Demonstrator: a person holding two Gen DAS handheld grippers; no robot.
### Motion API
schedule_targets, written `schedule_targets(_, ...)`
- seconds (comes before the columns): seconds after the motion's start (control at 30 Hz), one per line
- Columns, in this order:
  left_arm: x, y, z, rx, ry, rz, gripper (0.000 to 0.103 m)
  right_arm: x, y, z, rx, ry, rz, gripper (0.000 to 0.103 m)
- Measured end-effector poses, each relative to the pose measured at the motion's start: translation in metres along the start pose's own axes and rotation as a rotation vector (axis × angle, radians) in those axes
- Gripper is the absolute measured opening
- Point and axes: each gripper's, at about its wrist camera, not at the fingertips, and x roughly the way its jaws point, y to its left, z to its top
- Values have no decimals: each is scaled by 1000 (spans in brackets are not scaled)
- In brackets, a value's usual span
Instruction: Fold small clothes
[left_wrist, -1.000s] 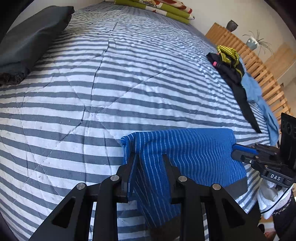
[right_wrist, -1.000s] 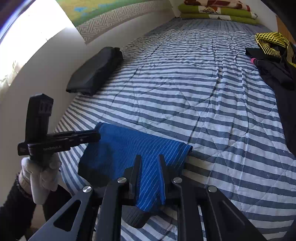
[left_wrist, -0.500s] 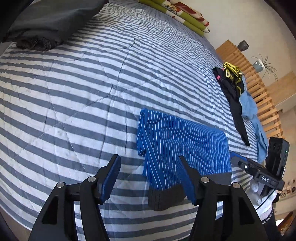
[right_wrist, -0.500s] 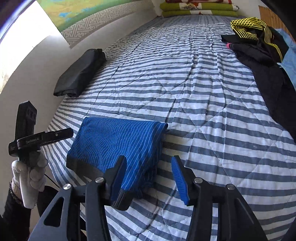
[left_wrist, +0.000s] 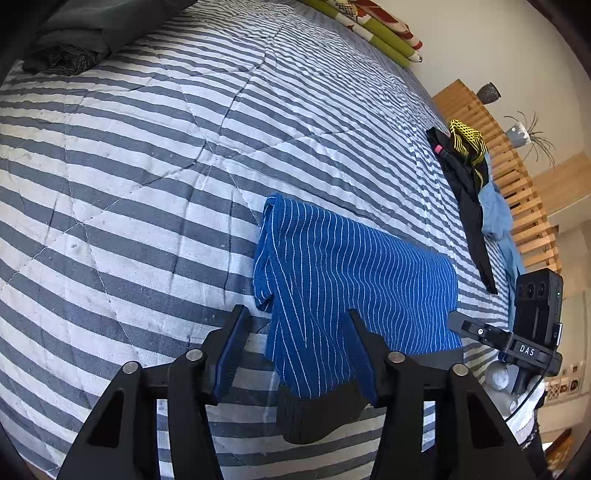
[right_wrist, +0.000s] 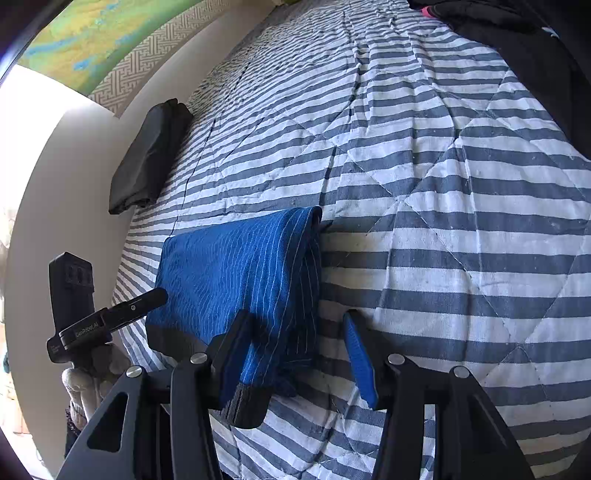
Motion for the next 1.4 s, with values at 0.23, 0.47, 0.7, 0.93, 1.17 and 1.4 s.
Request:
schedule_targets(0.23,10,-4,-3,-17,8,-2,17,7,7,-2,-32,20,7,30)
schedule_targets(0.47,5,-5,-5,-40,-13,1,9,7,15,-8,-60,12,-8,16)
schedule_targets(0.7,-19,-17,-10,-9,-48,1,7,-13,27,-12,-77,-38,2,8)
schedule_targets(0.93,-66,-35,-9,26,-122,-5,7,-45,51,-15,-124,-103,22,7)
schedule_targets(1.17,-130,-54,16,65,-233,16,7,-86,96,1,-210,-180,51,7)
schedule_targets(1.4,-206,-38,79,101,-360,108,7,-92,165,47,-299,-238,73,7)
